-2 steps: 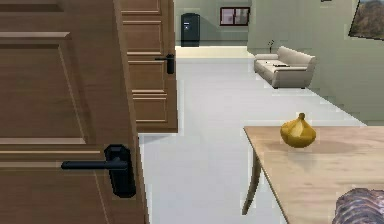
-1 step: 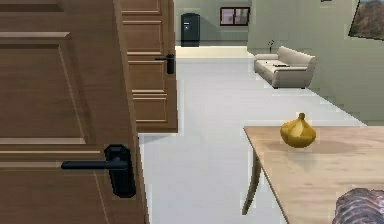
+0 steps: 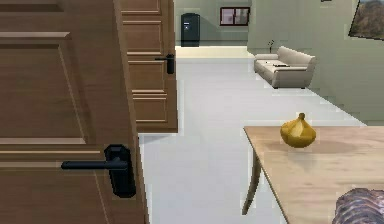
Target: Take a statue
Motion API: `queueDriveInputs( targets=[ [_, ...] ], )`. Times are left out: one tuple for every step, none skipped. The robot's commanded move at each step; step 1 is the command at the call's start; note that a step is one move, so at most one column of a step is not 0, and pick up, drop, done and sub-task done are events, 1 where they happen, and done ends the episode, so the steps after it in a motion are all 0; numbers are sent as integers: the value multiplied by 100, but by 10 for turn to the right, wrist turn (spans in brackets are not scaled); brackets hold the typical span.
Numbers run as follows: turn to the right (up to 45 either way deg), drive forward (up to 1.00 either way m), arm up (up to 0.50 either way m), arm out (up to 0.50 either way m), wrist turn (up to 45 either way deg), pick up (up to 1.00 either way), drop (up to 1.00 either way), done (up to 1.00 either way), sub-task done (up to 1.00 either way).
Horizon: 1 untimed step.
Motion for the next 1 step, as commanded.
queueDriveInputs(
  targets=[
    [0,0,10,0,0,0,0,0,0]
  ],
)
